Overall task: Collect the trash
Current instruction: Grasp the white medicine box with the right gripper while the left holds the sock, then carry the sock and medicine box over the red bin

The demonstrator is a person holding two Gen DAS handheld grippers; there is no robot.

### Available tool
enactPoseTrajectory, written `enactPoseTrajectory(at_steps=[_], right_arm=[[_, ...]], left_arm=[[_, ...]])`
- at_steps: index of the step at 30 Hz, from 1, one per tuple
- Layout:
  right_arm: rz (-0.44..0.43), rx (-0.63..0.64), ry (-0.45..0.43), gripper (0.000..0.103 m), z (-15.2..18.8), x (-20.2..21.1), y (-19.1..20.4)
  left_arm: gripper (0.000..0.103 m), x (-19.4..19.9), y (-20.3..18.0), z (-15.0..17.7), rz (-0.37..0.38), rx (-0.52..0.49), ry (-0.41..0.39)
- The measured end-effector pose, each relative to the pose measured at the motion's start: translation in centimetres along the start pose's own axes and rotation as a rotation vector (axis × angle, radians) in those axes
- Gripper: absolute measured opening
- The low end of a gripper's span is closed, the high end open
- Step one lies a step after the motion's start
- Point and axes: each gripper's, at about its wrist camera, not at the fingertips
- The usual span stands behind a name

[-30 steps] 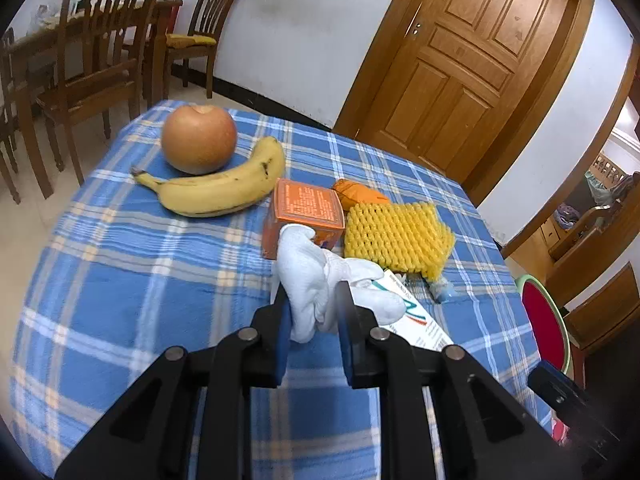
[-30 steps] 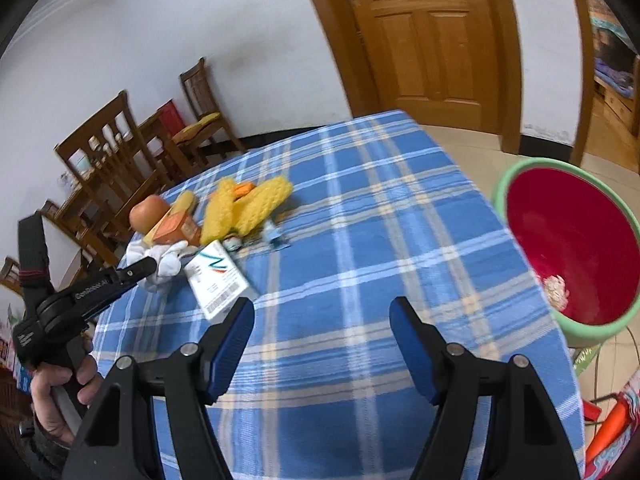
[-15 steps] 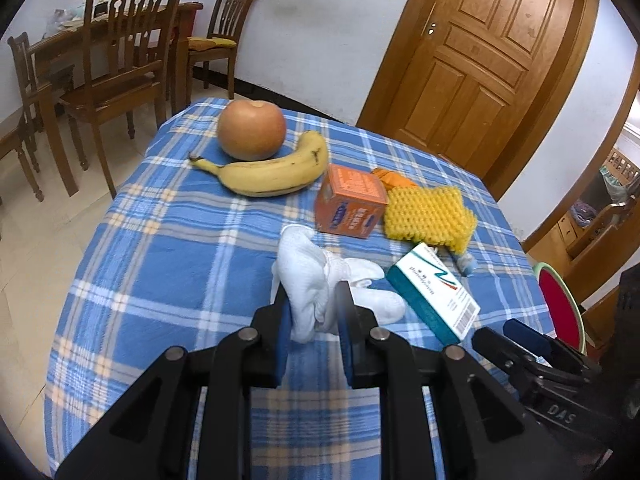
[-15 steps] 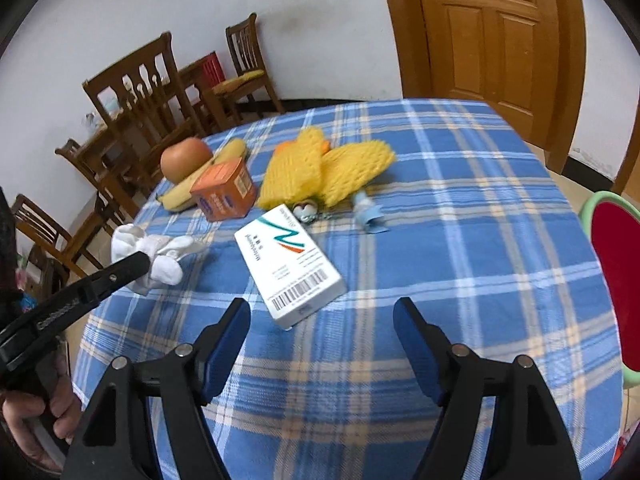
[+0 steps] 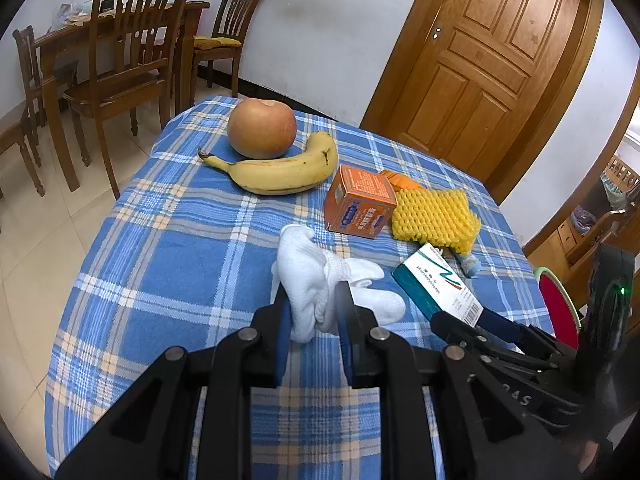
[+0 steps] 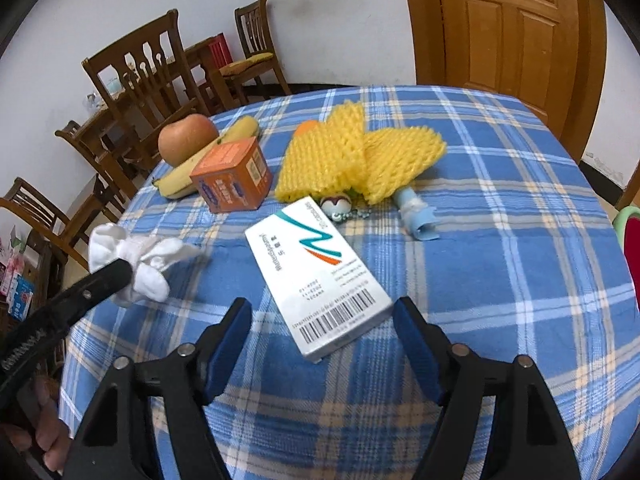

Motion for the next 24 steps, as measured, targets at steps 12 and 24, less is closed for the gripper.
enactPoseTrajectory(at_steps=[12, 24], right_arm=[[-0.024, 0.015, -0.034, 0.061, 2.1, 2.2, -0.5], [-0.025, -0.079, -0.159, 0.061, 4.3, 7.8, -3.6]], left_arm=[[0.02, 0.5, -1.0, 0.5, 0.014, -0.021, -0.002], [0.02, 1.1, -5.3, 0.9, 0.062, -0.114, 0.002]])
Point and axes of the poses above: each gripper's, at about its wrist camera, not at the fingertips, and x roughly against the way its jaws point, y to its left, z to its underside, and after that the axes turned 13 degrees about y, right-handed
